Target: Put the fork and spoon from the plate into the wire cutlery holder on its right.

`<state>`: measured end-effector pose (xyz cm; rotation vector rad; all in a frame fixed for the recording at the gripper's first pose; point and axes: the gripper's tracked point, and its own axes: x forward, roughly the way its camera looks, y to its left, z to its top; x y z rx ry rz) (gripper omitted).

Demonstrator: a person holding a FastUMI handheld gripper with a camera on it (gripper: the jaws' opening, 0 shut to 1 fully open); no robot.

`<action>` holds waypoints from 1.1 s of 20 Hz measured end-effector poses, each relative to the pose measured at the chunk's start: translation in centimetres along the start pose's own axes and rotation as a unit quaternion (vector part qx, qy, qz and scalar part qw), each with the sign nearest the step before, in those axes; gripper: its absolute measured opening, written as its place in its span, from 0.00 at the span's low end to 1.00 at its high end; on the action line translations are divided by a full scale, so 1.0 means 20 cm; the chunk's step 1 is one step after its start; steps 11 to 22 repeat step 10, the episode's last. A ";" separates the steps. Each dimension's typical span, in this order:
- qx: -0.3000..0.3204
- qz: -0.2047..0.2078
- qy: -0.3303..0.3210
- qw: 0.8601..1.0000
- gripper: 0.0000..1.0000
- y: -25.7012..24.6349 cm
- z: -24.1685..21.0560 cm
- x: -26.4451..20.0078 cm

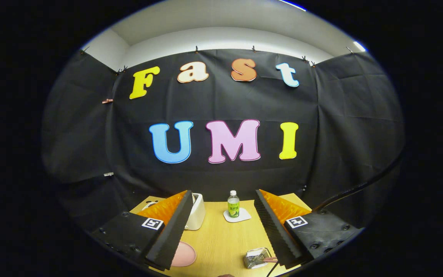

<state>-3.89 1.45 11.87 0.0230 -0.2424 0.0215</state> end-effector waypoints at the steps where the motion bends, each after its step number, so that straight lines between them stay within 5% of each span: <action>1: -0.002 -0.002 0.001 1.000 0.99 0.00 -0.01 0.01; 7: -0.018 -0.029 0.010 0.999 1.00 -0.01 -0.10 0.03; 22: 0.011 -0.023 -0.002 1.000 0.99 -0.03 -0.10 0.05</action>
